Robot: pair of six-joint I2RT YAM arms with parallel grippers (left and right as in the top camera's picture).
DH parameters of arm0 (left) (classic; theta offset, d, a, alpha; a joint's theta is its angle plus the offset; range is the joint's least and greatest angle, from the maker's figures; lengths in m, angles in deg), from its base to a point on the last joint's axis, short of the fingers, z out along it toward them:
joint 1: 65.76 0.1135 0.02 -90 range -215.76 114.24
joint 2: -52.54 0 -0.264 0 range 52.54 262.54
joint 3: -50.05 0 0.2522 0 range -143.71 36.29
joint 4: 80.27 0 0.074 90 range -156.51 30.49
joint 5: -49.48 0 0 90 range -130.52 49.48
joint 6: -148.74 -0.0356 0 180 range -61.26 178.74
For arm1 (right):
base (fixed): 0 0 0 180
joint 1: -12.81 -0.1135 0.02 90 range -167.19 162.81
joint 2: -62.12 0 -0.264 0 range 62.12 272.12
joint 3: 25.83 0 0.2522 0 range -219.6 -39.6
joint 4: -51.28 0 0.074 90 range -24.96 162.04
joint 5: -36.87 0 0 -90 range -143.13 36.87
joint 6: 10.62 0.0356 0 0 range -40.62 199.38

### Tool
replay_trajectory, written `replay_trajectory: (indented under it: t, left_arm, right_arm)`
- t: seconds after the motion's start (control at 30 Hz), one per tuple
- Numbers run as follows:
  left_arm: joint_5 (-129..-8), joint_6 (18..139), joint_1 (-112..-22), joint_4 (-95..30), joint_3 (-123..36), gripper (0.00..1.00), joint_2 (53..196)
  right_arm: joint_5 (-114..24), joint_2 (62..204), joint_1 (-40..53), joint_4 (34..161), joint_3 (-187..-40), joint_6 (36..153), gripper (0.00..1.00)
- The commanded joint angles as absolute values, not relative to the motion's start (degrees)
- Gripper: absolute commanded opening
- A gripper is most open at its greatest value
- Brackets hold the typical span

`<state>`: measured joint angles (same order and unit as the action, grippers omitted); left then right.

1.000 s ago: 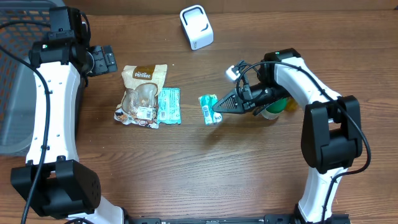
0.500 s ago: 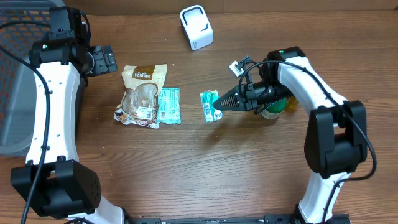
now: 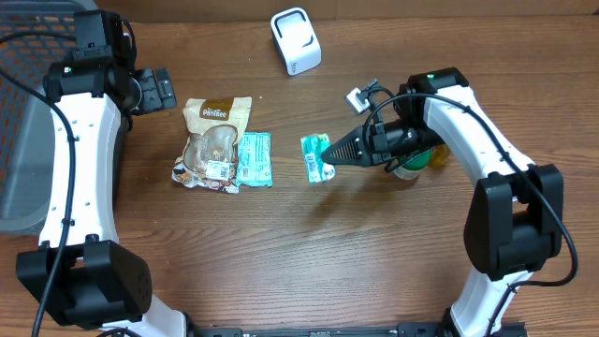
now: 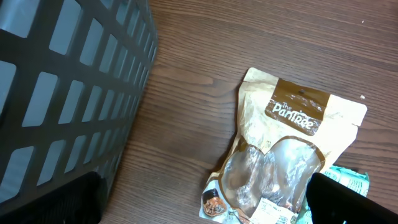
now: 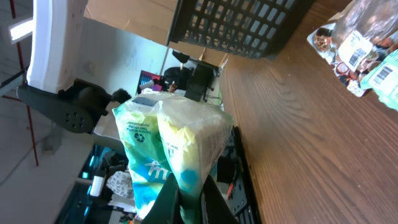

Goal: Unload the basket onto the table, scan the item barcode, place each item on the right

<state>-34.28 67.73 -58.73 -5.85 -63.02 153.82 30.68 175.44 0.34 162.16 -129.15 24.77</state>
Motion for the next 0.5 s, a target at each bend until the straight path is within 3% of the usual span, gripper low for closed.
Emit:
replay_trajectory:
  t: [0.0, 0.47]
  left_arm:
    - [-33.51, 67.52, -58.27, -5.87, -63.9, 1.0, 153.71]
    - [-33.51, 67.52, -58.27, -5.87, -63.9, 1.0, 153.71]
  right_arm:
    - [33.98, 173.12, -1.21, 162.21, -128.91, 25.47, 0.04]
    - [35.27, 173.12, -2.45, 162.19, -128.91, 26.76, 0.03]
